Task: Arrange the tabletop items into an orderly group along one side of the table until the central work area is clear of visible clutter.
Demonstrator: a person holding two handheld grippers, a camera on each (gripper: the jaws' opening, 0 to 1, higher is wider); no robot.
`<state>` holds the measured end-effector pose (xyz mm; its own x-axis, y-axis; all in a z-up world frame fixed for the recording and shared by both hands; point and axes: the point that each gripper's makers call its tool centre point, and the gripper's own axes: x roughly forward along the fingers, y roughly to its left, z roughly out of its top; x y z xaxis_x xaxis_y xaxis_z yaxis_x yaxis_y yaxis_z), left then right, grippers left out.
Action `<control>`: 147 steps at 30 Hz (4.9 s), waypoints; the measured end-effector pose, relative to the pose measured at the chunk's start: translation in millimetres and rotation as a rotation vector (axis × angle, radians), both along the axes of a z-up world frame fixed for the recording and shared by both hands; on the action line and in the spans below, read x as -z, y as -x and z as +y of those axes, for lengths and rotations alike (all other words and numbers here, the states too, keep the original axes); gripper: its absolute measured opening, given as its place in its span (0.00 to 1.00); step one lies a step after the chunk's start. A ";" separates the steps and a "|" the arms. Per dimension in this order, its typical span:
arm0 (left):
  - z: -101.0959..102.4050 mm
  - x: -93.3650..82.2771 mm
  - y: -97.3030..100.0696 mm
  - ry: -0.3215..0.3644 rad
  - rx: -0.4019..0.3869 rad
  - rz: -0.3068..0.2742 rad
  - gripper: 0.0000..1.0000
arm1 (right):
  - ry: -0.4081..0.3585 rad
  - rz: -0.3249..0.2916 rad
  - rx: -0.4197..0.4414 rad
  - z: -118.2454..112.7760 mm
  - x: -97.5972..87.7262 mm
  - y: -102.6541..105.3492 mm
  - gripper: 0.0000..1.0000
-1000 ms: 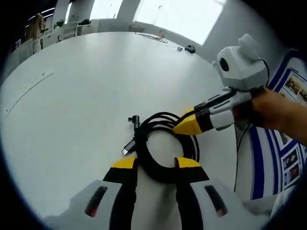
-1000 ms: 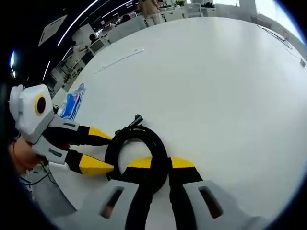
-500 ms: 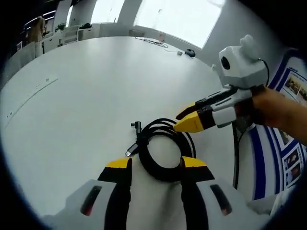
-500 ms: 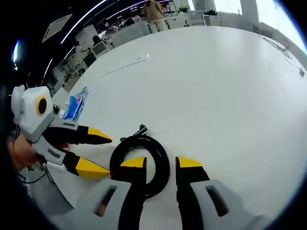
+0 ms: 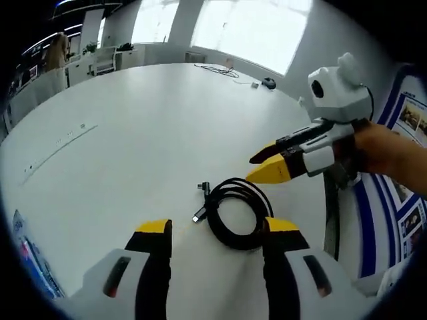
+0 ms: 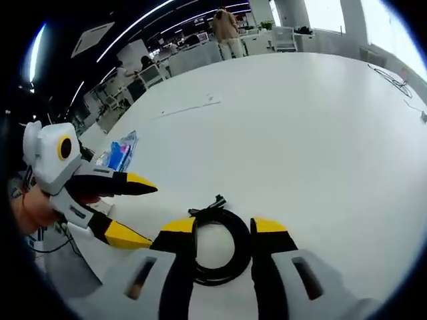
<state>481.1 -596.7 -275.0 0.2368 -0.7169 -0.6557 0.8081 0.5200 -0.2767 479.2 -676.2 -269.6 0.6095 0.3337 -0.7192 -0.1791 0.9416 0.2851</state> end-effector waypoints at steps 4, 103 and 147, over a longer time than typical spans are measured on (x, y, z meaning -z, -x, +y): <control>7.3 -10.6 -2.4 0.010 -0.015 -0.015 0.58 | 0.004 -0.018 -0.018 4.4 -8.9 -1.9 0.31; 362.0 -96.8 -16.4 -0.084 -0.339 -0.179 0.63 | -0.185 -0.106 -0.356 314.2 -75.0 -69.8 0.33; 360.2 -43.8 -26.9 0.052 -0.562 -0.012 0.62 | 0.159 -0.200 -1.154 385.7 19.2 -169.7 0.26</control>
<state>508.0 -236.5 -231.2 0.5992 -0.5095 -0.6176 0.4137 0.8575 -0.3059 648.8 -290.5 -288.8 0.1123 0.6760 -0.7283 -0.9752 0.2157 0.0498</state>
